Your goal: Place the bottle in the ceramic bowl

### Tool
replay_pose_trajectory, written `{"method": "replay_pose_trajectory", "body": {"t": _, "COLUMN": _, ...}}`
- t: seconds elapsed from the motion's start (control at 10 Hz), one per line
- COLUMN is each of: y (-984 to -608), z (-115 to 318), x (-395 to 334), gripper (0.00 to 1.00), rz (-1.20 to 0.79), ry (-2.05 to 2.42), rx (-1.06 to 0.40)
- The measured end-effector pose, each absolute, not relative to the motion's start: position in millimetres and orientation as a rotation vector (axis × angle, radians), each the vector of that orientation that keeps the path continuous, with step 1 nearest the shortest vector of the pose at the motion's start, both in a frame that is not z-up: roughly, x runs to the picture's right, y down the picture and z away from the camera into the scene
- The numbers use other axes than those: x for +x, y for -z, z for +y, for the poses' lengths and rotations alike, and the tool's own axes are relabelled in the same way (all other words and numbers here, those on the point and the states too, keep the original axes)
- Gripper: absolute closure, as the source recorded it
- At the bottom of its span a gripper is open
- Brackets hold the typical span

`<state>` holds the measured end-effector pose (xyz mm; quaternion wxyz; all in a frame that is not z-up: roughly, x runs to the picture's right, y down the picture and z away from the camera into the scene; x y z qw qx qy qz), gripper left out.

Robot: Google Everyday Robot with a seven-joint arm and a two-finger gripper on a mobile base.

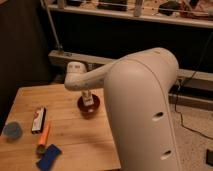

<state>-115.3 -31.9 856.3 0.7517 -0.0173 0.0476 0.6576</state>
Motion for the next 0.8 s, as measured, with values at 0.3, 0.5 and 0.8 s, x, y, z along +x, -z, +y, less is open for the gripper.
{"method": "replay_pose_trajectory", "body": {"t": 0.3, "y": -856, "z": -32, "x": -116, "gripper": 0.20, "rz": 0.104, "ry": -1.436, "rx": -0.038}}
{"method": "replay_pose_trajectory", "body": {"t": 0.5, "y": -845, "z": -30, "x": -111, "gripper": 0.20, "rz": 0.108, "ry": -1.456, "rx": -0.055}}
{"method": "replay_pose_trajectory", "body": {"t": 0.8, "y": -784, "z": -14, "x": -81, "gripper": 0.20, "rz": 0.126, "ry": -1.564, "rx": -0.178}}
